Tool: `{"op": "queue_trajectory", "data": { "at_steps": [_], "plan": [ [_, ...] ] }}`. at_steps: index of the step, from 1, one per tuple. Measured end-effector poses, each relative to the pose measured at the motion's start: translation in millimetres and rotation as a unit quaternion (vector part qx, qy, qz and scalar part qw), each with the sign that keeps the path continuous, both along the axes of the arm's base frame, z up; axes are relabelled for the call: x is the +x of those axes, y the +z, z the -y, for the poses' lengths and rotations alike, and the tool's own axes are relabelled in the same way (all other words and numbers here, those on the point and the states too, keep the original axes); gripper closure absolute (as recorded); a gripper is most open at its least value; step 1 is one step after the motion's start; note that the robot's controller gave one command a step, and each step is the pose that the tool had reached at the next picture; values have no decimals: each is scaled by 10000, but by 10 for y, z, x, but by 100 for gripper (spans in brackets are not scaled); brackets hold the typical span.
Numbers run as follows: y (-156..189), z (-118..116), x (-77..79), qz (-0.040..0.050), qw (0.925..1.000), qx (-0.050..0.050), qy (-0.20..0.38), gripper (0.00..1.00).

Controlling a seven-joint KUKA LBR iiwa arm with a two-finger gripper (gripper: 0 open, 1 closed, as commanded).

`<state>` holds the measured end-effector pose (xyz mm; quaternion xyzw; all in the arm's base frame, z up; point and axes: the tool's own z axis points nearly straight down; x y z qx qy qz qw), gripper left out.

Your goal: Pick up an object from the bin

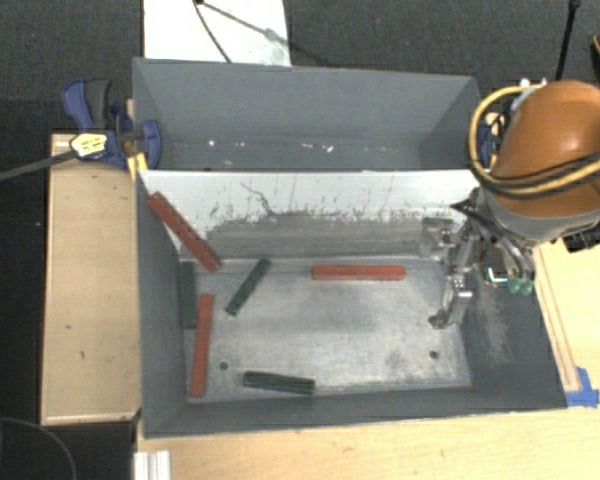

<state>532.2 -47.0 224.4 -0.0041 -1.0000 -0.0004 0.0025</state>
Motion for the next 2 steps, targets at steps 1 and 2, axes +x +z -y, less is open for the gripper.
{"op": "queue_trajectory", "data": {
  "at_steps": [1,2],
  "plan": [
    [-1266,-43,366,3,9999,3,-164,0],
    [-1555,-334,614,51,9999,7,-130,0]
  ]
}}
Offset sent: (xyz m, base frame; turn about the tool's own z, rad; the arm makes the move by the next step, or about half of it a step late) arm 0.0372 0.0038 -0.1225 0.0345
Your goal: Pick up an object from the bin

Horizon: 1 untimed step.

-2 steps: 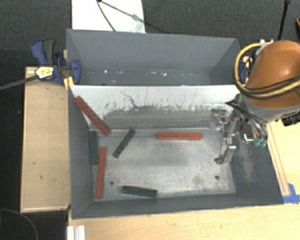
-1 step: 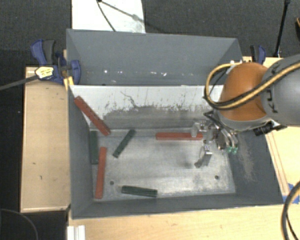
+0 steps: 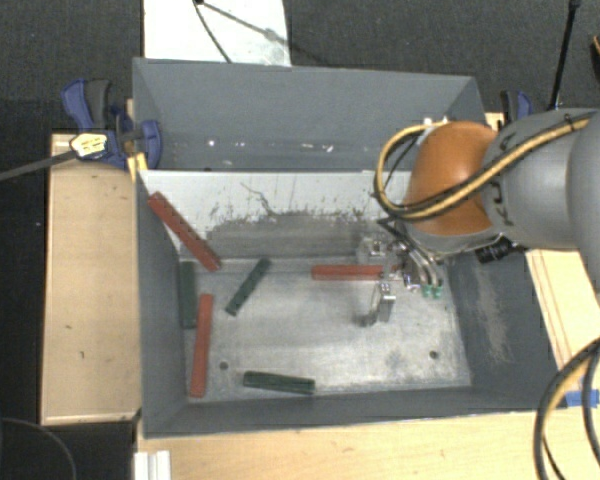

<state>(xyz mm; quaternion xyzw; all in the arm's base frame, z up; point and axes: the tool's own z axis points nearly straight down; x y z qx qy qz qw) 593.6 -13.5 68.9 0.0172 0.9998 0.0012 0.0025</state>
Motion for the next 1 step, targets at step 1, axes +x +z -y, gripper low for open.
{"op": "queue_trajectory", "data": {
  "at_steps": [1],
  "plan": [
    [20,22,-1,6,10000,-10,0,100]
  ]
}}
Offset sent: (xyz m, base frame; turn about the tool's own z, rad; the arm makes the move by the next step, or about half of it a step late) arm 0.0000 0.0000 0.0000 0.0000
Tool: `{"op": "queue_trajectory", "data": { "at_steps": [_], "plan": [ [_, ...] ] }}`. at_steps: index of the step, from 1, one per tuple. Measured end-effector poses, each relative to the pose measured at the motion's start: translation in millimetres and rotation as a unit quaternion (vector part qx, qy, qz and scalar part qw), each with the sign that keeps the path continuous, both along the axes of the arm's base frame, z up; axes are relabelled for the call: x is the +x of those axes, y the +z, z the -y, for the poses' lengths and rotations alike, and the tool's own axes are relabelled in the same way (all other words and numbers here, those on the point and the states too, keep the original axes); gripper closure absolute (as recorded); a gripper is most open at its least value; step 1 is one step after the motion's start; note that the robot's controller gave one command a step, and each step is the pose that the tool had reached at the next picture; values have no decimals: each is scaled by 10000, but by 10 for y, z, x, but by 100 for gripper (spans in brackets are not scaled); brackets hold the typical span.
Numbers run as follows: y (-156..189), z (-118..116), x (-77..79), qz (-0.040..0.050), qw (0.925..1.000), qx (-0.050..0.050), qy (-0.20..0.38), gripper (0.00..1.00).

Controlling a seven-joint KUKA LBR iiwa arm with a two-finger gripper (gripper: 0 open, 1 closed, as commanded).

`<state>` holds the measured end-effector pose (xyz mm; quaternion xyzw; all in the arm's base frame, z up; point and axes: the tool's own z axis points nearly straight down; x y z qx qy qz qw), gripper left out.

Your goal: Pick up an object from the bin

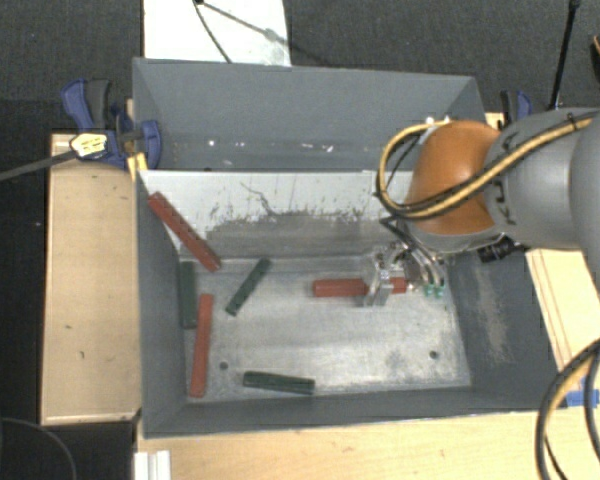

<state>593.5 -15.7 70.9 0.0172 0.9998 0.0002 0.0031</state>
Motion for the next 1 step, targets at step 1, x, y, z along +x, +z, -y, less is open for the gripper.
{"op": "queue_trajectory", "data": {
  "at_steps": [1],
  "plan": [
    [1530,-143,-57,25,9996,5,-264,100]
  ]
}}
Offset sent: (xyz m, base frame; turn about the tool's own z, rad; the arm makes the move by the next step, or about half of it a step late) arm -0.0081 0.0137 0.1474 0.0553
